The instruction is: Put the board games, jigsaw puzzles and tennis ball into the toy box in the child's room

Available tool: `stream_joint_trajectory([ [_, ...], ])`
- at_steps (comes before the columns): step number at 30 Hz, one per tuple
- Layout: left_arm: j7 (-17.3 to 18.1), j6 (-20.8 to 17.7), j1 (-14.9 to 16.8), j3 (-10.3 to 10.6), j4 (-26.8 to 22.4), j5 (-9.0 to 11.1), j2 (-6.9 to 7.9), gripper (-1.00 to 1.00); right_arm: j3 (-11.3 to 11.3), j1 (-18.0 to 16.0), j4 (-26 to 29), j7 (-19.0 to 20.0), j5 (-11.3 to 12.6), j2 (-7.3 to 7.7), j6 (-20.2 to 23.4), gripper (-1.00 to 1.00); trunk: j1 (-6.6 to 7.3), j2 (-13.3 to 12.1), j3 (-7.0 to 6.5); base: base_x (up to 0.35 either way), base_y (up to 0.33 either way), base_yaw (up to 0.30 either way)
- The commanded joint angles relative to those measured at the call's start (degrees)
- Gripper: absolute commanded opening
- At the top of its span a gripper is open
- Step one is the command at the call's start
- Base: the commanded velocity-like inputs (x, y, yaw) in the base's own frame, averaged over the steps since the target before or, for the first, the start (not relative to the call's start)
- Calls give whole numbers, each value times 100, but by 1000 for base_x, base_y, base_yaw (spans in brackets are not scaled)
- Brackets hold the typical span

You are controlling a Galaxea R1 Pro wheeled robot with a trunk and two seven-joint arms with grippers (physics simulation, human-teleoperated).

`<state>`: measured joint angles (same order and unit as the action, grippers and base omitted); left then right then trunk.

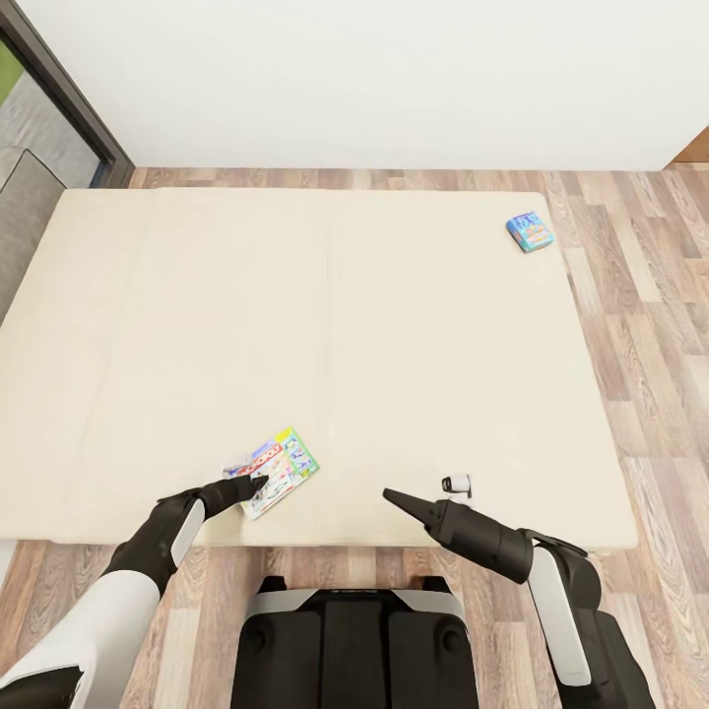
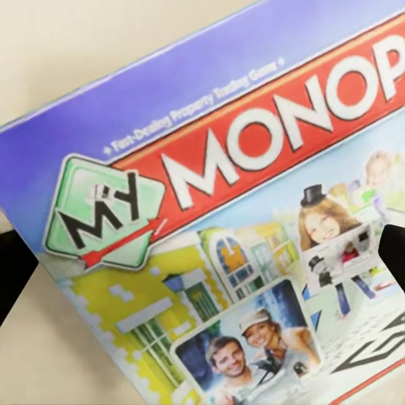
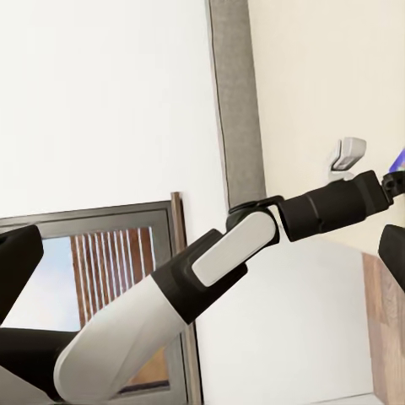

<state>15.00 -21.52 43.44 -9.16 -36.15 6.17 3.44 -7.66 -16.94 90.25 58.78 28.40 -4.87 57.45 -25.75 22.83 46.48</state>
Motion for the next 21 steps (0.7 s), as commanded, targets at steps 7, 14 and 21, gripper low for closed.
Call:
stream_joint_trajectory([
  [7,12,-56,5,-16,-6,59,-1,100,-16,-3,1,30,-18,-6,21,100,-3,9,6,0,0,0],
  [14,12,-55,4,-16,-6,59,0,100,-34,-3,0,30,-18,-5,21,100,-3,9,6,0,0,0],
  [21,7,-54,2,-37,-21,64,55,100,-34,-3,-18,28,-27,-8,21,100,-3,9,6,0,0,0],
])
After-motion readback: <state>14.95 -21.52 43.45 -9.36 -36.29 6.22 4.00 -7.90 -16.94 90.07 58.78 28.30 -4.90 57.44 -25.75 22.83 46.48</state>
